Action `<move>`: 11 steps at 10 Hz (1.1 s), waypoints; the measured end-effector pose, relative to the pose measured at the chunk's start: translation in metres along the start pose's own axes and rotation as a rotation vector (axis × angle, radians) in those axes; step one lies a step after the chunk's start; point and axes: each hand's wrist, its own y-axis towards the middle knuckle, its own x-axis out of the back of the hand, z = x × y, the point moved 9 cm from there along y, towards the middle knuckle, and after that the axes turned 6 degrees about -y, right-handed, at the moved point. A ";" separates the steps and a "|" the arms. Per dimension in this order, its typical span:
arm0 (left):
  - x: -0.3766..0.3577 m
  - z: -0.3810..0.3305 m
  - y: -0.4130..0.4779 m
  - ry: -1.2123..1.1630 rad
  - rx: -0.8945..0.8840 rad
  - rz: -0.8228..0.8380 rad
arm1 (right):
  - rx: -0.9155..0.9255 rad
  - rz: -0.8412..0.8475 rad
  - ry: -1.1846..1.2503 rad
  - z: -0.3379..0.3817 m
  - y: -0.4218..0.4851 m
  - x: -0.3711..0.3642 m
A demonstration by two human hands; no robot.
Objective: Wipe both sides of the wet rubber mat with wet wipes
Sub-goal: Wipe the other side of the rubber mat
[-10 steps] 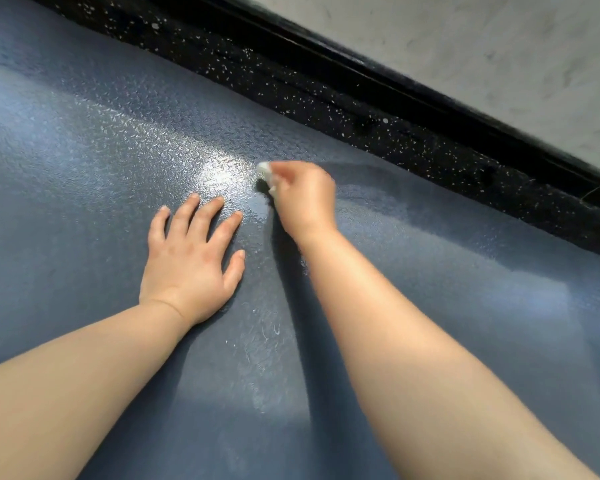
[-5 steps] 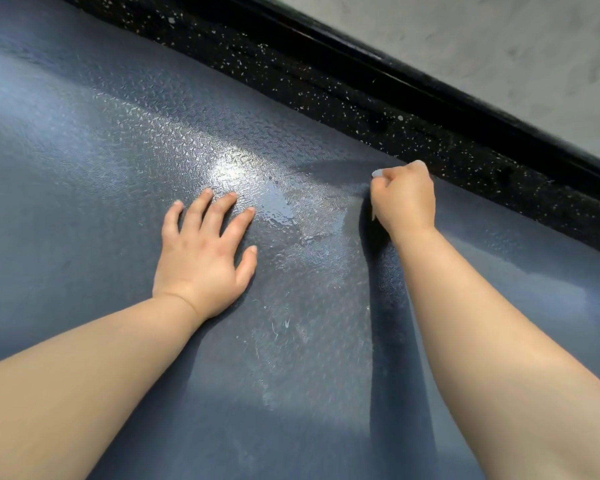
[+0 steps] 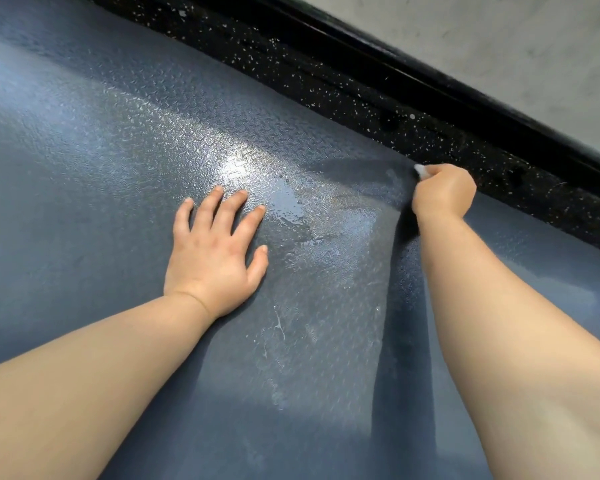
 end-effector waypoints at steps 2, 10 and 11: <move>0.002 -0.002 0.000 -0.001 -0.006 -0.016 | 0.530 0.293 -0.068 0.118 -0.114 -0.072; 0.002 -0.001 -0.001 0.001 0.010 -0.009 | 0.708 0.357 0.194 0.153 -0.113 -0.062; 0.003 -0.001 -0.001 -0.009 0.001 -0.016 | 0.469 0.015 0.039 0.096 -0.048 -0.024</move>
